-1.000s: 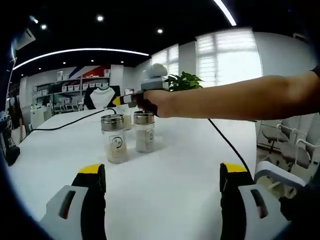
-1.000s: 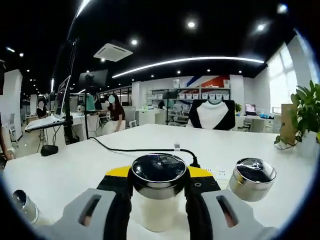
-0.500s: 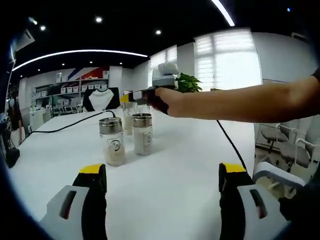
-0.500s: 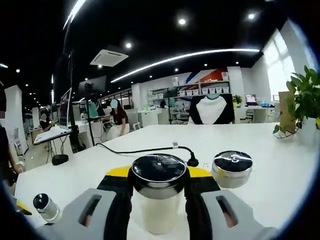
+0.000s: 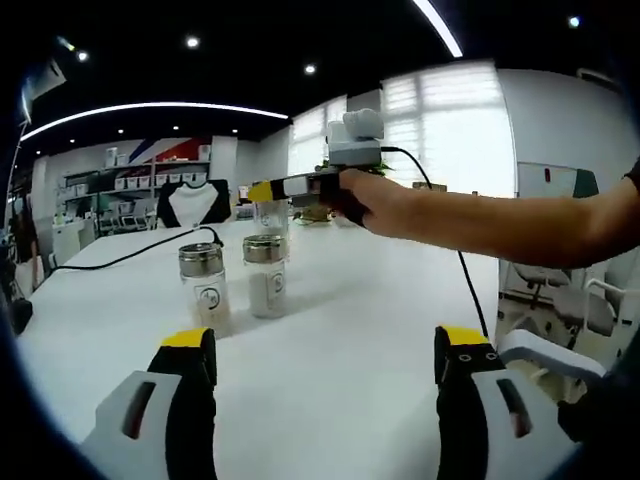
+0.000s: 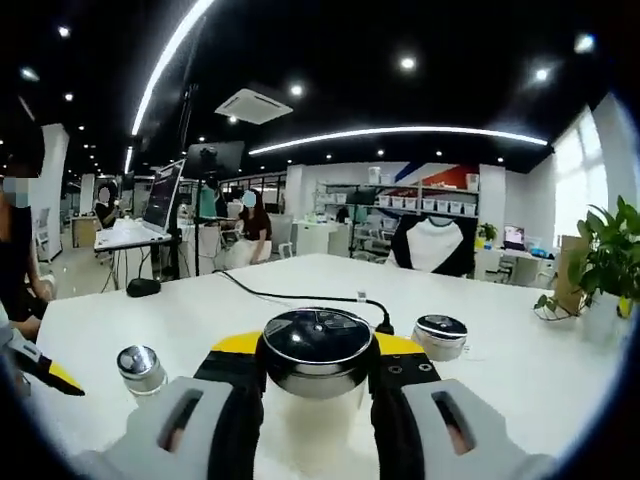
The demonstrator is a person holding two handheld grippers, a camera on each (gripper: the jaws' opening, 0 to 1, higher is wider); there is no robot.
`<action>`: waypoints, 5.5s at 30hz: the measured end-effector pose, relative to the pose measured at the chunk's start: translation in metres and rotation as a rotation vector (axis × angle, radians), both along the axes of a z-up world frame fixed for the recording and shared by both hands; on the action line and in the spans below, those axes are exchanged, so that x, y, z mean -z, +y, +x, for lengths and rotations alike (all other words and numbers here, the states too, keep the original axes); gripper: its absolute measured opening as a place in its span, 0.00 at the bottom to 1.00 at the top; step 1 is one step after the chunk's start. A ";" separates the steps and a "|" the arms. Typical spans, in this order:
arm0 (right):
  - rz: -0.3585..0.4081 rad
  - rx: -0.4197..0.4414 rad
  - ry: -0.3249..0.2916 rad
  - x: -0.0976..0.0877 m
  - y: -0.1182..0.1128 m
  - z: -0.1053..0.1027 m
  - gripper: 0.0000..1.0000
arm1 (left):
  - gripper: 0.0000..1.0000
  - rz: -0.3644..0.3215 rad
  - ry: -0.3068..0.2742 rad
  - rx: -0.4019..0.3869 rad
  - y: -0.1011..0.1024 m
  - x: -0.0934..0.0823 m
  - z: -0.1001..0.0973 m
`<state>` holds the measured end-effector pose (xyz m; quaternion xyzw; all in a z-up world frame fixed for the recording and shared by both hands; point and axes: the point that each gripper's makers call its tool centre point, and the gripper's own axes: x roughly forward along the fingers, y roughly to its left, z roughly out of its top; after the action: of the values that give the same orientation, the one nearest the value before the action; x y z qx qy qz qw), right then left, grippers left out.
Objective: Rotate the seasoning bottle until the label or dispensing opening points toward the visible target arrow and the bottle remains upright within the marked orientation range
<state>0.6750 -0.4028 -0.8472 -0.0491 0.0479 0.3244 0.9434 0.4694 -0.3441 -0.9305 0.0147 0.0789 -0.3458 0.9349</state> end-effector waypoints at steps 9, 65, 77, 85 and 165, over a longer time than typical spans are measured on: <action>-0.028 -0.004 -0.016 -0.005 -0.015 -0.035 0.38 | 0.97 -0.030 -0.003 -0.005 0.001 -0.001 0.002; 0.055 -0.228 -0.058 0.002 0.020 -0.228 0.38 | 0.72 -0.026 -0.087 0.131 -0.049 -0.004 -0.020; 0.048 -0.286 -0.040 0.014 0.038 -0.238 0.38 | 0.62 0.033 -0.069 0.173 -0.060 0.008 -0.027; 0.064 -0.306 -0.040 0.008 0.039 -0.242 0.38 | 0.47 0.017 -0.078 0.178 -0.057 0.006 -0.028; -0.064 -0.383 -0.212 0.011 0.068 -0.255 0.39 | 0.44 0.060 -0.108 0.215 -0.037 -0.002 -0.034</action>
<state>0.4197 -0.3347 -0.8582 -0.1209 -0.0515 0.4889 0.8624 0.4351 -0.3810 -0.9284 0.0695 0.0366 -0.4403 0.8944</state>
